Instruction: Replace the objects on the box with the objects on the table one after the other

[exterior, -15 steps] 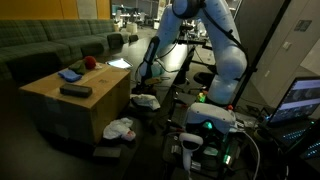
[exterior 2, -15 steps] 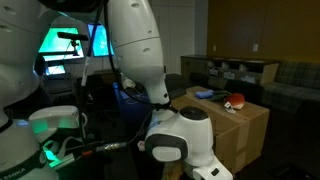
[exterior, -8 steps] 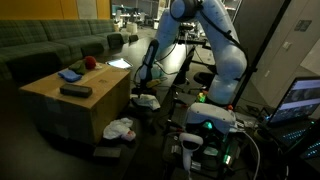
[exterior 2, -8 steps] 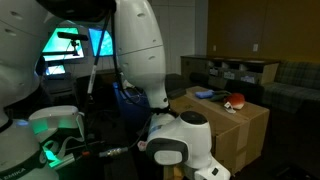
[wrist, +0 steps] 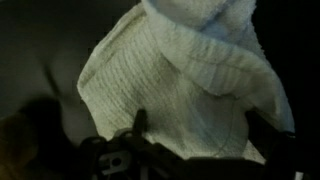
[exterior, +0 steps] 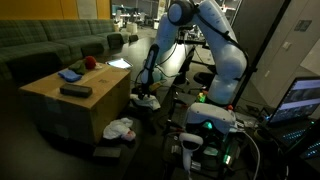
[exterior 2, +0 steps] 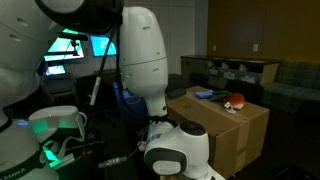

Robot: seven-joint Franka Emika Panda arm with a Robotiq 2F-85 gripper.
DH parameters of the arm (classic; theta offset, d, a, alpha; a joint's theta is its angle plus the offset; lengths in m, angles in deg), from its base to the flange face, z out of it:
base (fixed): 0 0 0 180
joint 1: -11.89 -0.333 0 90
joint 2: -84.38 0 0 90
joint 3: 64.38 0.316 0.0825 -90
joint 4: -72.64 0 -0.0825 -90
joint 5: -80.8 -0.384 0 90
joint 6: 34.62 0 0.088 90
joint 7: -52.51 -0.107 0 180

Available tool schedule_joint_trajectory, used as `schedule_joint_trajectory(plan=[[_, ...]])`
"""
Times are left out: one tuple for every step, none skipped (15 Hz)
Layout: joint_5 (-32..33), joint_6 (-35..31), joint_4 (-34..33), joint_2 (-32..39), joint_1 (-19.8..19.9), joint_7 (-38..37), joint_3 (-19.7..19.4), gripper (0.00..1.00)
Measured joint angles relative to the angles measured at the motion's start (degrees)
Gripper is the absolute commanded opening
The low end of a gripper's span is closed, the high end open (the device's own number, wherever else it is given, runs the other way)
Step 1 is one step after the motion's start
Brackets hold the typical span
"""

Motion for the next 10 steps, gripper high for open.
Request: schedule_joint_trajectory(plan=[[0.0,0.0,-0.2,0.4,0.1,0.3,0.0,1.00],[0.0,-0.1,-0.4,0.8,0.2,0.3,0.0,0.90],[0.0,-0.1,-0.6,1.1,0.2,0.3,0.0,0.75],[0.0,-0.1,-0.8,1.2,0.2,0.3,0.0,0.66],[0.0,-0.1,-0.9,1.3,0.2,0.3,0.0,0.59],[0.0,-0.2,-0.9,1.3,0.2,0.3,0.0,0.52],[0.0,-0.2,-0.9,1.3,0.2,0.3,0.0,0.43],[0.0,-0.2,-0.9,1.3,0.2,0.2,0.0,0.36],[0.0,-0.2,-0.9,1.3,0.2,0.2,0.0,0.30],[0.0,-0.2,-0.9,1.3,0.2,0.2,0.0,0.21]])
